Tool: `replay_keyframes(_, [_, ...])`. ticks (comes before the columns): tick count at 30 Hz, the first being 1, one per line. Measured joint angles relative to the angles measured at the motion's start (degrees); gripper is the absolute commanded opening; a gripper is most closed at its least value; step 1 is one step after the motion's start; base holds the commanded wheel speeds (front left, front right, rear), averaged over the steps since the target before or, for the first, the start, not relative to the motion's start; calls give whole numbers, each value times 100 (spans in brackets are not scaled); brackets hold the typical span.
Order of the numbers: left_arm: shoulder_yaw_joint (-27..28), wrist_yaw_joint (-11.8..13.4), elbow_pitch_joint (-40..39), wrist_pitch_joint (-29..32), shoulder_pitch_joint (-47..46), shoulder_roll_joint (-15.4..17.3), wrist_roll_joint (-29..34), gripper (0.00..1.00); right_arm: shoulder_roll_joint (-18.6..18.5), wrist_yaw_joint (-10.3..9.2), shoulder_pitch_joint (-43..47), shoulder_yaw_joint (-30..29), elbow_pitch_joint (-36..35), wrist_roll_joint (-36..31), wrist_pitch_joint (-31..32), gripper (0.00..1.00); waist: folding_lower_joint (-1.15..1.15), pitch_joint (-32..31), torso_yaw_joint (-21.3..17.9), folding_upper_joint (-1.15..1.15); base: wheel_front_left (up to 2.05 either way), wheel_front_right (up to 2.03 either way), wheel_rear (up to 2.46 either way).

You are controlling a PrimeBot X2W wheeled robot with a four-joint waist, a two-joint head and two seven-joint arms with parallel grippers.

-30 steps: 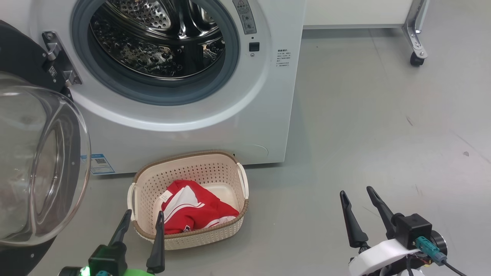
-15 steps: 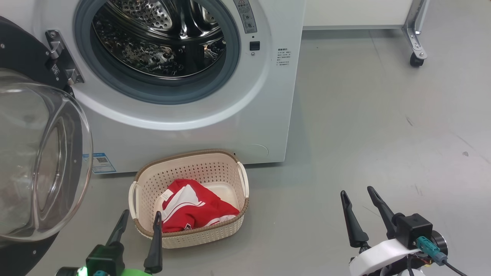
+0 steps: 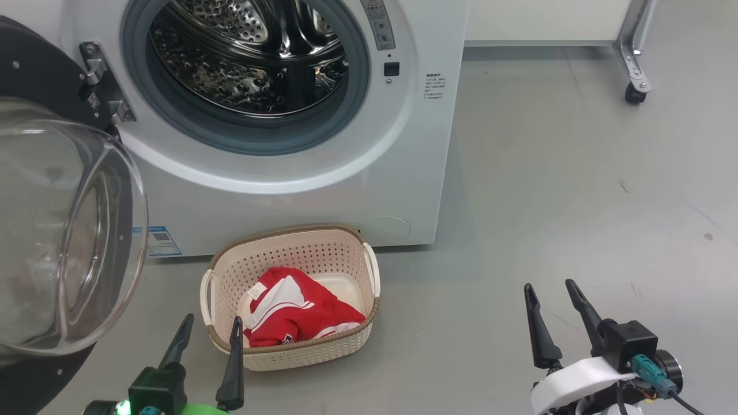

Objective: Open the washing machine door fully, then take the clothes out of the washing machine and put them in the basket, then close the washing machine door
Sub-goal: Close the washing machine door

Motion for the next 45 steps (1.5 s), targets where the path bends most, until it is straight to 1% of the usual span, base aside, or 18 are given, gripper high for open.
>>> replay_keyframes(6, [49,10,-29,-14,-1,0,-1,100,2,-1,3,-34,-77,0,0,100,0,11,198,0,0,0,0])
replay_keyframes(11, [53,32,-38,-18,-3,-1,0,100,-1,0,3,-60,-102,-1,0,100,0,24,436,0,0,0,0])
replay_keyframes(37, [245,49,48,22,-4,-7,1,100,2,18,92,78,-81,-13,0,100,0,-53,1980,0,0,0,0])
replay_keyframes(42, [330,51,51,25,1,-8,1,100,3,45,96,177,-67,-13,0,100,0,-88,2184,0,0,0,0])
replay_keyframes(45, [389,58,49,25,14,-8,0,100,8,65,96,245,-44,-14,0,100,0,-104,2236,0,0,0,0])
